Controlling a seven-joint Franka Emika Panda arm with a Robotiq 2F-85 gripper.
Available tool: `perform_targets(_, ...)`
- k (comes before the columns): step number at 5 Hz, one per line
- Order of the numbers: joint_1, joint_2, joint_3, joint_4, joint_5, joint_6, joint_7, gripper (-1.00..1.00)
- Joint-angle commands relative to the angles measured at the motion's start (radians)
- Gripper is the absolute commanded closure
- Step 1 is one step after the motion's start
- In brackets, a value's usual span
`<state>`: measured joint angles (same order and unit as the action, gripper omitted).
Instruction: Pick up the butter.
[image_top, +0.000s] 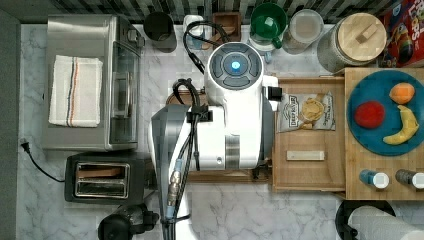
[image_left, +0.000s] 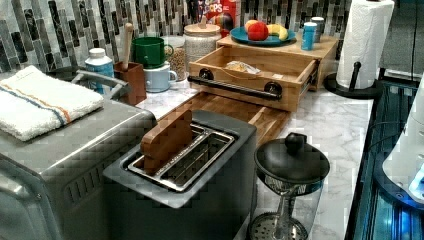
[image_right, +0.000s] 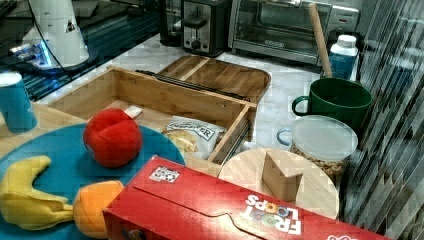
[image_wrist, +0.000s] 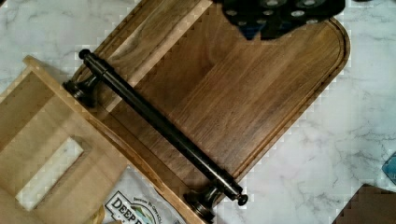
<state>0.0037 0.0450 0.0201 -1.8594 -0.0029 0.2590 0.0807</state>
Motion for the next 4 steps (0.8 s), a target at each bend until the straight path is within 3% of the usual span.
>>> perform_targets(1,-0.001,0.001,0.002,0.0,0.0,0.001,0.001,1.0)
perform_targets(3,-0.017,-0.097,-0.018,-0.137,-0.074,0.096,-0.004,1.0)
perform_targets(4,-0.04,-0.118,-0.045,-0.154,-0.061,0.107,-0.035,1.0)
